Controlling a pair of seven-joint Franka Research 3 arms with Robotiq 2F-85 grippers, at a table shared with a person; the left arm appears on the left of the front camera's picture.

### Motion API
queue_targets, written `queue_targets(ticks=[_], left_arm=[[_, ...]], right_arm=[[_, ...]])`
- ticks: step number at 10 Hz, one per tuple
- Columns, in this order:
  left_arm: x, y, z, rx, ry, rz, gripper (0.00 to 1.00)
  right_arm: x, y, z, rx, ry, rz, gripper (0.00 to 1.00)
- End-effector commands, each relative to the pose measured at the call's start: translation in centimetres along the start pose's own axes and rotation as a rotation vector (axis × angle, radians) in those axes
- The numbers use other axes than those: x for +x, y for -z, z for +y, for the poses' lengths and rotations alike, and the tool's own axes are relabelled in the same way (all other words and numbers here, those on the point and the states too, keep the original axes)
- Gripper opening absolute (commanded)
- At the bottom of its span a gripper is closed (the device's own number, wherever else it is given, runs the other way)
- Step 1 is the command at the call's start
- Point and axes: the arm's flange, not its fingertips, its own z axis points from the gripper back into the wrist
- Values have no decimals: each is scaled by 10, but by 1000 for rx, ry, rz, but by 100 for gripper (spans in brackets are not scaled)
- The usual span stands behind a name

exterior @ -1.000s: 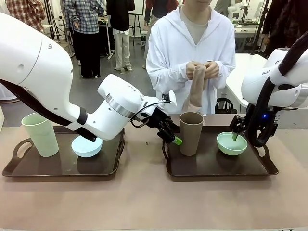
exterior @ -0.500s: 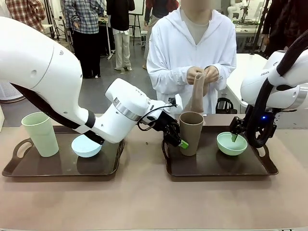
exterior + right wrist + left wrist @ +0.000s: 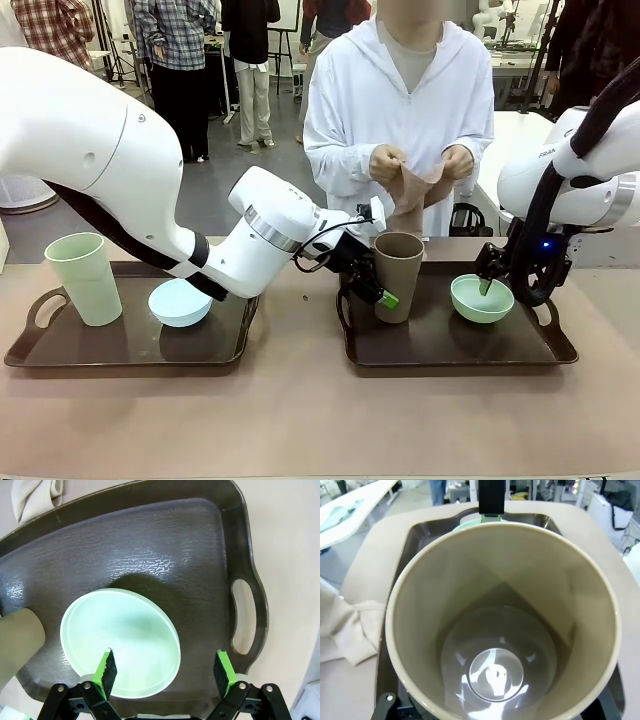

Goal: Set up a tray with a mat and arrange the tableware.
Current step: Pick up the Picnic Bowl and Reusable plastic cup from the Handle tray in front of the human's position and hold them in the air.

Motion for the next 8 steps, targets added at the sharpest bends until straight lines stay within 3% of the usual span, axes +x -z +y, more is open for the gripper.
queue_targets(ticks=[1, 2, 3, 4, 5, 6, 8], left_arm=[[-2, 5, 4, -10, 18, -25, 100], [-3, 7, 4, -15, 18, -30, 100], [-3, 7, 4, -15, 21, -31, 62], [-2, 8, 4, -15, 24, -35, 45], [-1, 7, 4, -13, 25, -36, 7], [-1, 7, 4, -12, 24, -36, 0], [-2, 5, 4, -7, 21, -33, 0]], right_arm=[[7, 4, 2, 38, -14, 3, 100], [6, 5, 3, 38, -21, 6, 90], [6, 5, 4, 39, -27, 6, 63], [6, 5, 4, 38, -29, 7, 32], [6, 6, 4, 36, -28, 9, 5], [6, 6, 4, 35, -26, 8, 0], [6, 6, 4, 33, -24, 5, 0]])
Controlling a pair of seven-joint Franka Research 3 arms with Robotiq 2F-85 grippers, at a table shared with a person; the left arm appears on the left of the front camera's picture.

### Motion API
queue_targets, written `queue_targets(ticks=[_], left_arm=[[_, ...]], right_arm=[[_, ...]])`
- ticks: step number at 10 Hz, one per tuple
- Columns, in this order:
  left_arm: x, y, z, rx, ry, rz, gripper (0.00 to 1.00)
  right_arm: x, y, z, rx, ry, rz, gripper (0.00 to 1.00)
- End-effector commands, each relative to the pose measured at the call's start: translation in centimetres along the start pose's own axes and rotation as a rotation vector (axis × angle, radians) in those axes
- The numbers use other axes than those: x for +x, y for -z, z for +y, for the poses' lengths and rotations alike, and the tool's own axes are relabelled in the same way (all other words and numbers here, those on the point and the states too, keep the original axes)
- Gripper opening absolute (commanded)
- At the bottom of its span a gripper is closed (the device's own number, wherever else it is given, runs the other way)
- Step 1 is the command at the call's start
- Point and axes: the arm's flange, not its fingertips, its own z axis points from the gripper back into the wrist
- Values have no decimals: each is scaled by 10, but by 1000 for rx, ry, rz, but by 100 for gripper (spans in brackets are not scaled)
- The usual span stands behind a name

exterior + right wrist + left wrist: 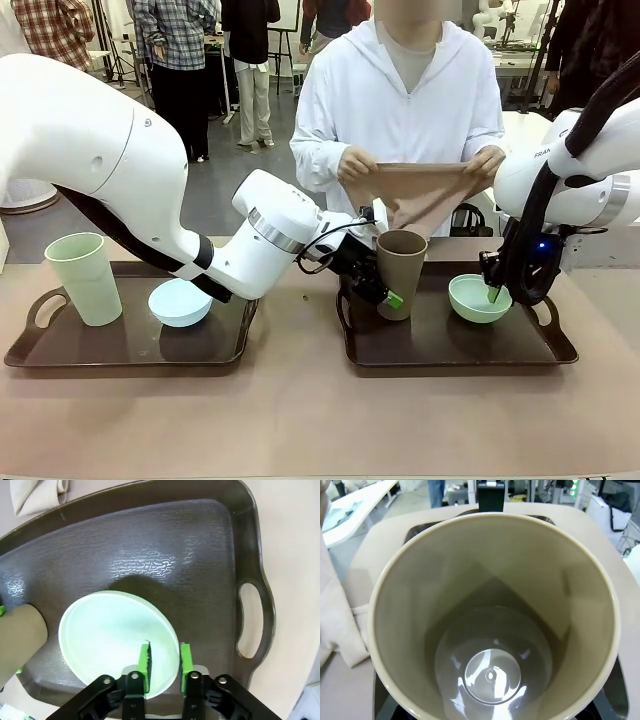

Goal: Set up a tray with a mat and arrange the tableware.
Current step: Pick up the Picnic Bowl and Reusable plastic cup from the Handle tray in front of the human's position and hold them in the air.

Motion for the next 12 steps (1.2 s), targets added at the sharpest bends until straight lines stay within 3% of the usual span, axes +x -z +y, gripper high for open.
queue_targets(ticks=[1, 2, 3, 4, 5, 7, 12], left_arm=[[-1, -2, 1, 3, 18, -20, 26], [-1, -3, 2, 6, 14, -19, 26], [-1, -4, 3, 11, 6, -14, 0], [-1, -6, 2, 18, 1, -16, 25], [2, -13, -1, 12, 1, -14, 0], [27, -39, -22, 2, -1, -4, 0], [122, -115, -94, 143, 68, 7, 0]], right_arm=[[4, 4, 0, 25, -7, -3, 0], [4, 4, -1, 26, -7, -2, 0], [5, 4, -1, 29, -6, -3, 0], [4, 2, 0, 31, -1, -11, 0], [-2, -6, 2, 20, -8, -10, 0], [-33, -52, 5, 16, -46, 2, 0], [-109, -184, 2, 0, -59, -134, 0]])
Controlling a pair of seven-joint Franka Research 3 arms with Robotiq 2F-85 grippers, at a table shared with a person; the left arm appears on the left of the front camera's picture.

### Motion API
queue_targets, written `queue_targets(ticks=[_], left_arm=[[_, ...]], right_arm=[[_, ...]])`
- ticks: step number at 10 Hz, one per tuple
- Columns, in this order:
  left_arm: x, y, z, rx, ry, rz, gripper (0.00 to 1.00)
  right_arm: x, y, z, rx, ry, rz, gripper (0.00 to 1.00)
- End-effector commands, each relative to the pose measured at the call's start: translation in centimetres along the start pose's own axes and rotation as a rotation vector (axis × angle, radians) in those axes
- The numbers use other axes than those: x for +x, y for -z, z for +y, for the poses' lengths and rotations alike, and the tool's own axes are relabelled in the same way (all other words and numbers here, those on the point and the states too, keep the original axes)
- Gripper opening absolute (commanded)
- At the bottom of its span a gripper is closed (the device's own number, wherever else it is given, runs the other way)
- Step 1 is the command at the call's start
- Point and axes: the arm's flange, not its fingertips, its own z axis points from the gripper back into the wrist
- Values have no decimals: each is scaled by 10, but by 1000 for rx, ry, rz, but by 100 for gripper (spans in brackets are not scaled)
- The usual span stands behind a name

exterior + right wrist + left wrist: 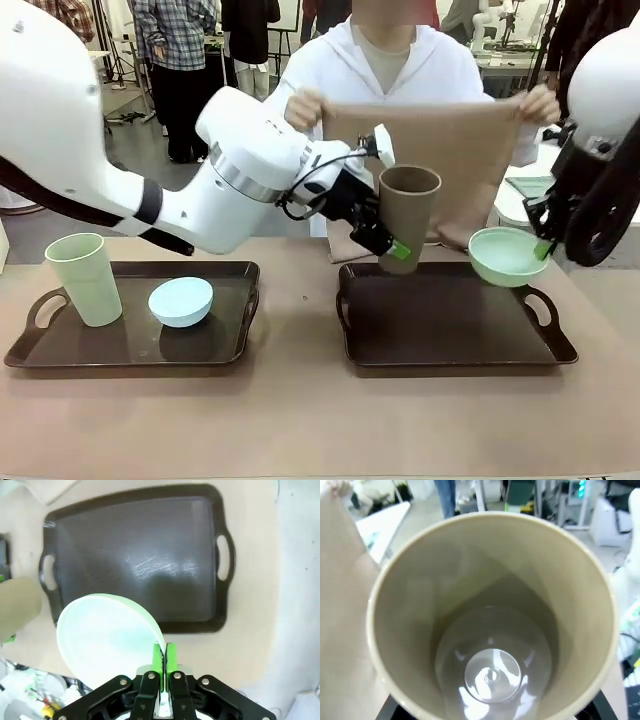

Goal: Set up a tray with a mat and arrange the tableware.
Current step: Pick up the Picnic Bowl and Reusable plastic cup from the Handle tray in front of the human's position and hold them in the air.

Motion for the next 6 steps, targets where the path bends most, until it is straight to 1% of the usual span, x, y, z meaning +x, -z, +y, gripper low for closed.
queue_targets(ticks=[1, 3, 4, 5, 6], left_arm=[[16, -23, -21, 62, -7, 1, 0], [37, -39, -32, 87, -10, 5, 0], [40, -42, -38, 101, -17, 7, 0], [41, -44, -40, 105, -27, 10, 0], [45, -41, -29, 76, 9, -11, 0]], right_arm=[[-16, -33, 1, -19, 8, -35, 0], [-27, -61, 8, -10, 1, -72, 0], [-32, -70, 9, -5, -3, -92, 0], [-31, -72, 8, 11, -6, -95, 0], [-20, -63, 5, 34, -11, -85, 0]])
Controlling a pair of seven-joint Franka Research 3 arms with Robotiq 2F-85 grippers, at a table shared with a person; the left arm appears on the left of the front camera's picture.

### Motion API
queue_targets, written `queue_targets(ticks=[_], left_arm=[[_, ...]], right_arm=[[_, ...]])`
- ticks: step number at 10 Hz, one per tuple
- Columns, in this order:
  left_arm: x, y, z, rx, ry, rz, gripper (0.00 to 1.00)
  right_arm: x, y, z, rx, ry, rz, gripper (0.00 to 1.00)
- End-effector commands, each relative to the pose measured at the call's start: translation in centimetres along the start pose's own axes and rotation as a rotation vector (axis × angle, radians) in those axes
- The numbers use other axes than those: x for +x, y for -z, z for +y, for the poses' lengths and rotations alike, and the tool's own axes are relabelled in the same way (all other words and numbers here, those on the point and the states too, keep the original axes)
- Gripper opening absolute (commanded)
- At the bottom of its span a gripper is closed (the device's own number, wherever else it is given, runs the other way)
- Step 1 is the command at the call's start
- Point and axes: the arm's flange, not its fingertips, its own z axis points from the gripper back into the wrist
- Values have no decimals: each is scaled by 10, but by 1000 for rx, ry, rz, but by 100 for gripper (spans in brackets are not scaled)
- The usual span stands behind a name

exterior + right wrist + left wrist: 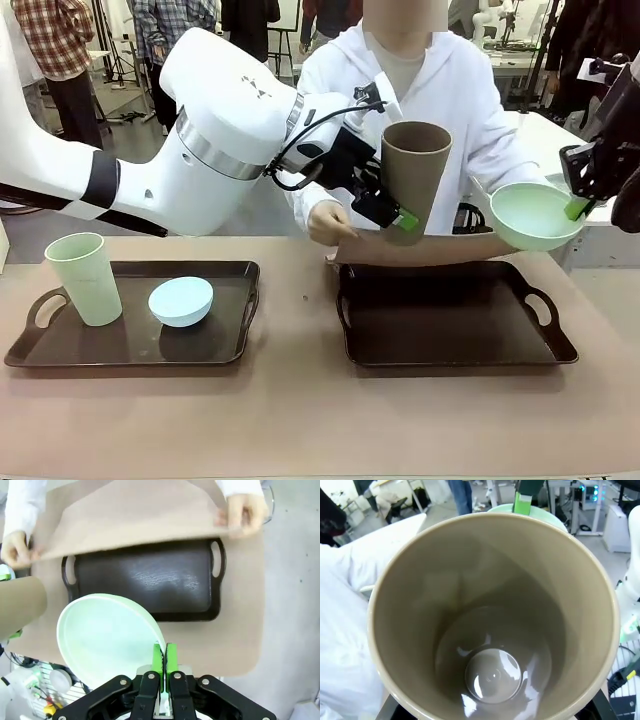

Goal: Set up a tray with a mat and arrange the tableware.
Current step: Pick up the Picnic Bowl and Reusable plastic cup from the Handle tray in front of the human's position and hold them in the air, then place the Picnic Bowl and Reusable plastic cup back onto the Handle tray in front of the human's position.

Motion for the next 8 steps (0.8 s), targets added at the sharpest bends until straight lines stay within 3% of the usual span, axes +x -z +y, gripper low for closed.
queue_targets(ticks=[1, 8], left_arm=[[-1, 1, 4, -8, 8, -4, 0], [-1, 1, 4, -8, 8, -4, 0]], right_arm=[[-2, -2, 1, -3, -2, -2, 0], [-2, -2, 1, -3, -2, -2, 0]])
